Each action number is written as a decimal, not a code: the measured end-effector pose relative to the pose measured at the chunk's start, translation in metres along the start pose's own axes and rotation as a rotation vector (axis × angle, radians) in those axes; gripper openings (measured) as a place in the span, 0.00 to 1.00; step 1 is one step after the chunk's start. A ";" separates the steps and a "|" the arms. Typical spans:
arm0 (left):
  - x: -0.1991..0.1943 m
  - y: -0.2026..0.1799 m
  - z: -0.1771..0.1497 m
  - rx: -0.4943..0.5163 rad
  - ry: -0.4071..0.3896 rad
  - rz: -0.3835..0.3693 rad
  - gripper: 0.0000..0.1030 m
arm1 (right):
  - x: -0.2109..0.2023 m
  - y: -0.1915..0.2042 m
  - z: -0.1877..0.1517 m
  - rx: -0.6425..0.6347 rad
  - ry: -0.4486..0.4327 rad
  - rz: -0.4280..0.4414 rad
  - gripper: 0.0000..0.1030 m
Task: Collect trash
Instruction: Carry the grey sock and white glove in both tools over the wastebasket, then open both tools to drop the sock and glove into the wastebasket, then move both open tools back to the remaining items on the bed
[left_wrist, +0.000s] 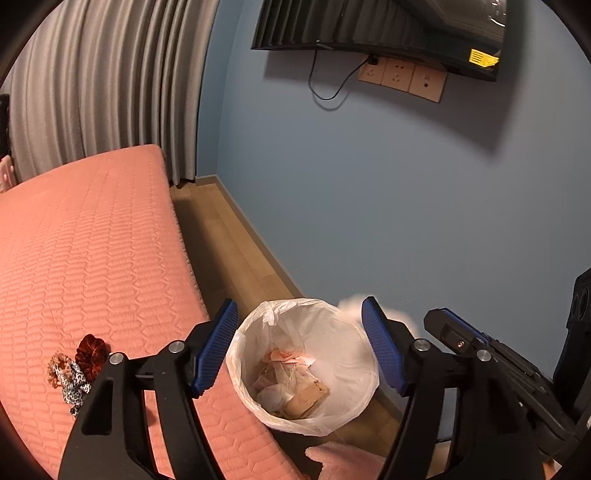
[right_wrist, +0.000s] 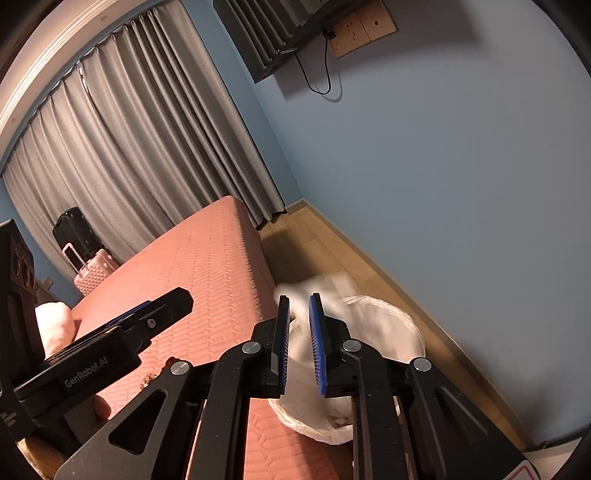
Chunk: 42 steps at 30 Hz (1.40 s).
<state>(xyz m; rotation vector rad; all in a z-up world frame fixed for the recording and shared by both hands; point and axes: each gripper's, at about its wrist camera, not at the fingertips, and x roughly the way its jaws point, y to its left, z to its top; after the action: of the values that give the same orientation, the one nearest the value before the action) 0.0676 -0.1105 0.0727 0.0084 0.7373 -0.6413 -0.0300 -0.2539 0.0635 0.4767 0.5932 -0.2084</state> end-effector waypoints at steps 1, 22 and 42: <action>0.000 0.001 0.000 -0.005 0.002 0.003 0.64 | 0.001 0.001 -0.001 0.000 0.002 -0.001 0.14; -0.013 0.026 -0.008 -0.070 -0.001 0.052 0.64 | 0.006 0.030 -0.013 -0.044 0.036 0.035 0.29; -0.035 0.080 -0.023 -0.168 -0.013 0.106 0.64 | 0.014 0.084 -0.032 -0.138 0.088 0.086 0.39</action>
<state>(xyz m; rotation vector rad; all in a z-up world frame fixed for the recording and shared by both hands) 0.0772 -0.0219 0.0609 -0.1107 0.7713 -0.4764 -0.0069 -0.1658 0.0635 0.3786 0.6674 -0.0645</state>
